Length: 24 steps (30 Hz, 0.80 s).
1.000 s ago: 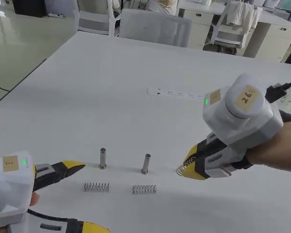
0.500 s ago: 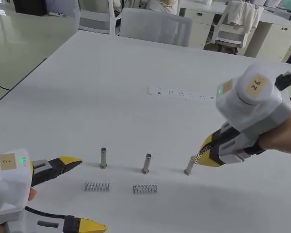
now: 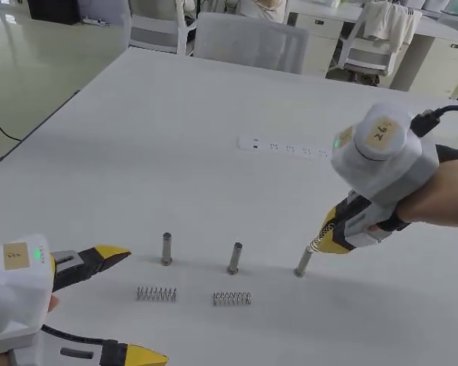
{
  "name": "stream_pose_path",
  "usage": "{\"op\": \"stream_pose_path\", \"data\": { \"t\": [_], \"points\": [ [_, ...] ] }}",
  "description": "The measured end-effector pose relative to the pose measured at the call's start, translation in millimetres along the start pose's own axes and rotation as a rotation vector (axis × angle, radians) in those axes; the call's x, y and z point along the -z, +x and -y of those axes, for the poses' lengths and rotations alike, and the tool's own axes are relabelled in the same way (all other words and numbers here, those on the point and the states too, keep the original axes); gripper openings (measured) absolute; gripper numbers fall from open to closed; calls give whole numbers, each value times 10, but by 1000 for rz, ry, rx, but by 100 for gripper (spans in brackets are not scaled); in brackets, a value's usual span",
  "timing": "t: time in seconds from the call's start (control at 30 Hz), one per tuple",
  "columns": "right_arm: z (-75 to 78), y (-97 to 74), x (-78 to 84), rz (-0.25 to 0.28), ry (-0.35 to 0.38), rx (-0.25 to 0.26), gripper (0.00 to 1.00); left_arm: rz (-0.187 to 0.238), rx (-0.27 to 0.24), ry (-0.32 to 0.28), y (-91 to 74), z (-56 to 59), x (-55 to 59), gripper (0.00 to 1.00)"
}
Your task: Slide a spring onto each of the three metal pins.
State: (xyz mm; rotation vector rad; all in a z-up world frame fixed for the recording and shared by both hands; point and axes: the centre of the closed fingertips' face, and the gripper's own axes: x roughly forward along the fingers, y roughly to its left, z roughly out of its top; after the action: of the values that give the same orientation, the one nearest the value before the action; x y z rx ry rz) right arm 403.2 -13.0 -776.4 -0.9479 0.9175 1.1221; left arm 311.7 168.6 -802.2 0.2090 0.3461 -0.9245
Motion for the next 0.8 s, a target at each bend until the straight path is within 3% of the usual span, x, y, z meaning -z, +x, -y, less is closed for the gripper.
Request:
{"op": "stream_pose_path", "data": {
  "t": [0.8],
  "points": [
    [142,229,80,-52,1,-31,8,-16,-11,-4,-5,-14,45,83]
  ]
}}
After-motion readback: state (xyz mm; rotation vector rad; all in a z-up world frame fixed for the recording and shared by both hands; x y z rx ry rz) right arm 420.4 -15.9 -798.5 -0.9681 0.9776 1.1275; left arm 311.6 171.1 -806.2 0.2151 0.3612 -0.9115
